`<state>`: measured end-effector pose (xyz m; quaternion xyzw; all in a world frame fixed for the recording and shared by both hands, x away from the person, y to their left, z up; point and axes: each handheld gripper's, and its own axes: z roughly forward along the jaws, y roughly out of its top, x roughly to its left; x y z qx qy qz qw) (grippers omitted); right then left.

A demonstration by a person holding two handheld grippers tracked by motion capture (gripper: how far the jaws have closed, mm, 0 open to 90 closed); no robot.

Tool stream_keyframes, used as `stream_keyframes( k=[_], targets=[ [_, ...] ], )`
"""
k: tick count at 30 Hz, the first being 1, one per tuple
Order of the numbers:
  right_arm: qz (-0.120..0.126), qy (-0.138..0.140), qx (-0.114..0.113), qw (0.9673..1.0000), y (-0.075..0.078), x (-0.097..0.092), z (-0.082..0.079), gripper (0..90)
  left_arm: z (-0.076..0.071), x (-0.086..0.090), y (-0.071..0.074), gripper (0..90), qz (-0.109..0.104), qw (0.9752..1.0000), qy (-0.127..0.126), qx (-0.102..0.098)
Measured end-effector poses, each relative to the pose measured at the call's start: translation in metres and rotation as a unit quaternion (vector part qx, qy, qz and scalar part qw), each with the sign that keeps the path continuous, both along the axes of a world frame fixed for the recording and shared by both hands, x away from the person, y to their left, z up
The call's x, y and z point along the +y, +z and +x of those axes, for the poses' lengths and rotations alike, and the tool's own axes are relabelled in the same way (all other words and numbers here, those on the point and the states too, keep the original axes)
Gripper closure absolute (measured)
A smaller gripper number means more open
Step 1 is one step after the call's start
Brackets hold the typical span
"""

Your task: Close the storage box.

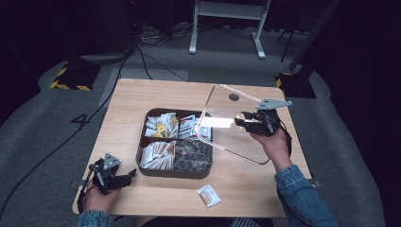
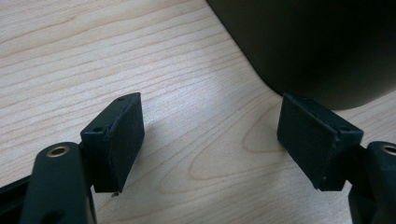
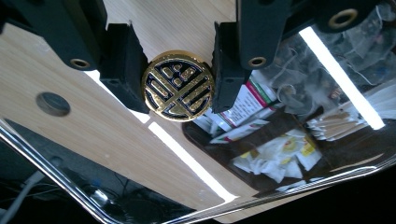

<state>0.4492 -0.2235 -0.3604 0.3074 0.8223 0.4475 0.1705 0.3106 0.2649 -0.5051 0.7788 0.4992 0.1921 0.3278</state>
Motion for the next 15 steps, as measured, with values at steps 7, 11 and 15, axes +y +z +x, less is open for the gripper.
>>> stream_keyframes(
  k=[7,11,15],
  targets=[
    [-0.006,0.038,0.01,0.9992,0.006,0.036,0.002,58.6,0.001,0.0,0.0,21.9,0.0,1.0,-0.002,0.0],
    [-0.01,0.053,0.01,0.9985,0.008,0.049,0.001,58.6,0.001,0.0,0.0,21.8,0.001,1.0,-0.003,0.001],
    [-0.013,0.072,0.013,0.9972,0.011,0.067,0.001,58.6,0.002,-0.001,0.0,19.2,0.001,1.0,-0.007,0.004]
  ],
)
